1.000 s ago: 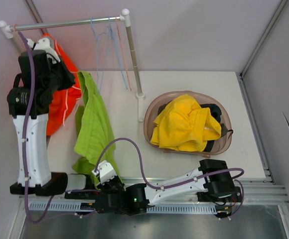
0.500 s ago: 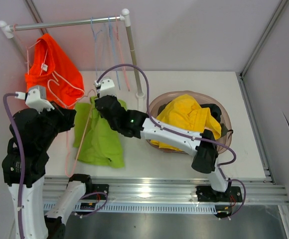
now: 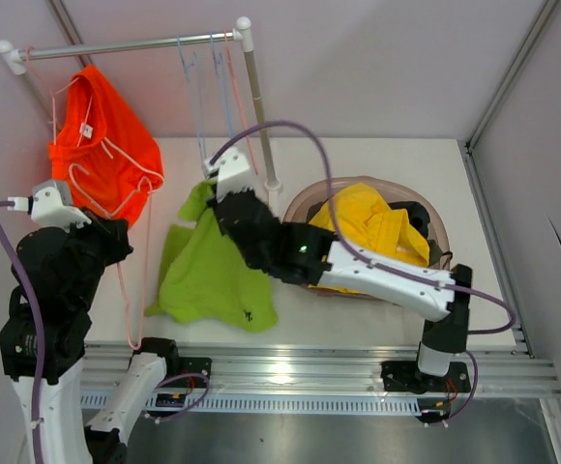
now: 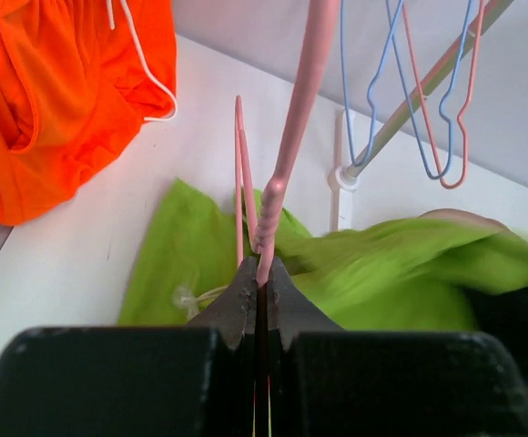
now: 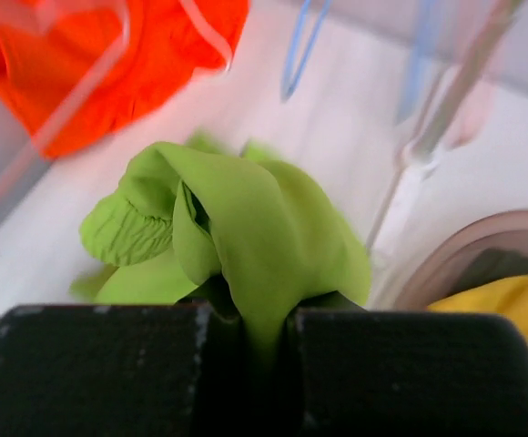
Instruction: Remove the shorts from the hanger
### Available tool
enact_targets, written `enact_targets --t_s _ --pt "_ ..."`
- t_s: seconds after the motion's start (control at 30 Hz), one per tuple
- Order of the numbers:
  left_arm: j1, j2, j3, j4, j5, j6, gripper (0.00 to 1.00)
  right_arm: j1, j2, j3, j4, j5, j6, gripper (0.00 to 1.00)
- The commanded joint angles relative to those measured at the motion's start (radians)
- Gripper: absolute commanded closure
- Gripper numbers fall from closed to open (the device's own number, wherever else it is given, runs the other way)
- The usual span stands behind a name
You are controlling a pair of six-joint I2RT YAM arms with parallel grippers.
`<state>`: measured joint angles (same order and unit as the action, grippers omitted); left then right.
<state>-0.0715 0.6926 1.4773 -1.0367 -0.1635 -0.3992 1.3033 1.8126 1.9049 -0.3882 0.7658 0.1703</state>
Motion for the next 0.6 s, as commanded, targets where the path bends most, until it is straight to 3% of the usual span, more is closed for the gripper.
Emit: enact_targets --t_s 0.0,0.3,0.5,0.57 --pt "-0.005 -0.011 -0.069 0.039 -0.025 0.014 1.00 -0.056 -0.160 0.138 0.149 0.145 -0.201 1.00" --pt "-0.005 -0.051 -0.167 0.069 -0.014 0.034 1.00 -0.231 -0.243 0.325 0.264 0.159 -0.457 1.00" --pt "-0.005 -0.050 -0.181 0.078 -0.042 0.053 1.00 -0.352 -0.338 0.281 0.256 0.126 -0.428 1.00" --pt "-0.005 -0.047 -0.190 0.090 -0.039 0.051 1.00 -0.393 -0.377 0.191 0.250 0.116 -0.379 1.00"
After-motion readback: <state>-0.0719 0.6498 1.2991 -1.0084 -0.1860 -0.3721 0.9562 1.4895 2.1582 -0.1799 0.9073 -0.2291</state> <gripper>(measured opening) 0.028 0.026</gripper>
